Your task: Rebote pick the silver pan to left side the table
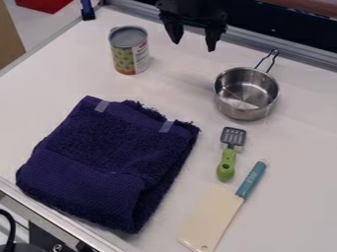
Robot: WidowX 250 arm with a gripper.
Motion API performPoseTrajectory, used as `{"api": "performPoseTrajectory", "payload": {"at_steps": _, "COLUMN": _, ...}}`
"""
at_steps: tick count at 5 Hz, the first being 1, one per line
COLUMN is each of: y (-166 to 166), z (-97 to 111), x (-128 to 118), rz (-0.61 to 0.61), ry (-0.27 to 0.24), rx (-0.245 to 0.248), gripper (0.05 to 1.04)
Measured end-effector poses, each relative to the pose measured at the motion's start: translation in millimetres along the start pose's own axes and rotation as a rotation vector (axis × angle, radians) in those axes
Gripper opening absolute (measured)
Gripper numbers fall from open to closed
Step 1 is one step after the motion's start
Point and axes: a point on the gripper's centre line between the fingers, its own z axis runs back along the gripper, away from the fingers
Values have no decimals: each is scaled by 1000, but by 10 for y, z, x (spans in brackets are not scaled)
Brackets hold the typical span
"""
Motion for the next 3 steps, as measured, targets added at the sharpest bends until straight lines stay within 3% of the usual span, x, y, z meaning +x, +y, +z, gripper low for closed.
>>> {"api": "performPoseTrajectory", "payload": {"at_steps": 1, "y": -17, "z": -131, "x": -101, "rz": 0, "ry": 48, "rx": -2, "gripper": 999}}
{"api": "performPoseTrajectory", "payload": {"at_steps": 2, "y": -172, "z": -164, "x": -214, "rz": -8, "ry": 145, "rx": -25, "gripper": 999}}
{"api": "performPoseTrajectory", "payload": {"at_steps": 3, "y": -363, "z": -241, "x": -281, "rz": -23, "ry": 176, "rx": -51, "gripper": 999}}
